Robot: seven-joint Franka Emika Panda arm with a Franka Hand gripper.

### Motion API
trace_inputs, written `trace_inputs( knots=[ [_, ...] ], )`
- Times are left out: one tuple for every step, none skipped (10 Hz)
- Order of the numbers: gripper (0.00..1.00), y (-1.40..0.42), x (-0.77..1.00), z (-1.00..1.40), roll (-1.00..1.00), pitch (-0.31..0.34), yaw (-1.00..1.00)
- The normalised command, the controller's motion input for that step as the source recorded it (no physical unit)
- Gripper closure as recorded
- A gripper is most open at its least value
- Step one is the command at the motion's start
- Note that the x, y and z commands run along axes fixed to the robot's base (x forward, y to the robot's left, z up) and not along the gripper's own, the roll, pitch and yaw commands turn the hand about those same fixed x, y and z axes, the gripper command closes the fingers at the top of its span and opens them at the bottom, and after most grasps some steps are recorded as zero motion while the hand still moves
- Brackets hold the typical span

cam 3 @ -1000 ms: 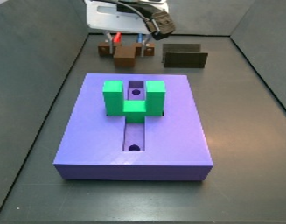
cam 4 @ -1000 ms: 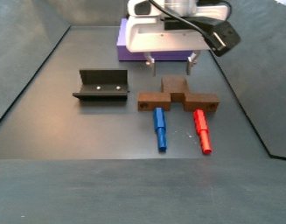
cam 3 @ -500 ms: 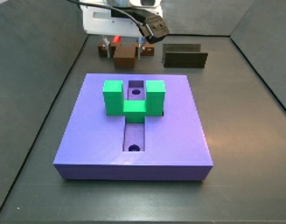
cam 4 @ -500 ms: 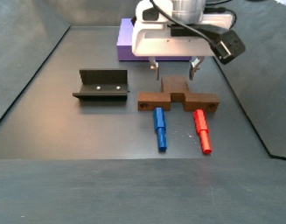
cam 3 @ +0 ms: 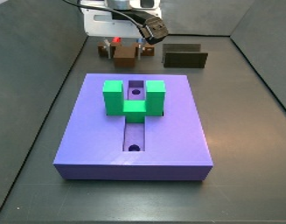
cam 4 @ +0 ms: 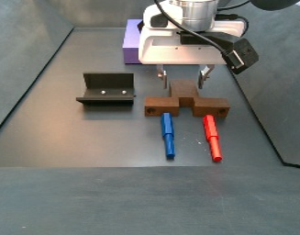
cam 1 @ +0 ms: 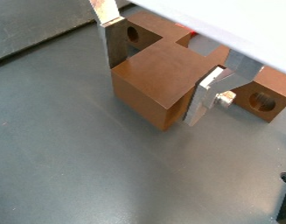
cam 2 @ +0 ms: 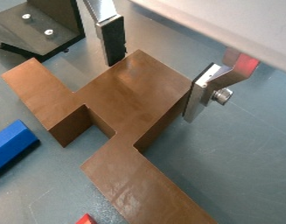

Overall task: Pick up the brown object. Move up. Place the brown object on the fixture. Regrasp the brown object. Move to above the board. Insert the brown object.
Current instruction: Pick up the brown object.

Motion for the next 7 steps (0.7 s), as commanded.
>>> trace_inputs(
  knots=[
    [0.0,0.0,-0.04,-0.29,0.0,-0.064,-0.03],
    [0.0,0.0,-0.08,-0.26,0.0,-0.069,-0.05],
    [0.0,0.0,-0.05,-0.18,0.0,-0.046,-0.04],
    [0.0,0.0,0.0,-0.02,0.0,0.0,-0.05],
    [0.0,0.0,0.0,0.0,0.0,0.0,-0.03],
    [0.0,0.0,0.0,0.0,0.0,0.0,-0.04],
    [0.0,0.0,0.0,0.0,0.0,0.0,0.0]
  ],
)
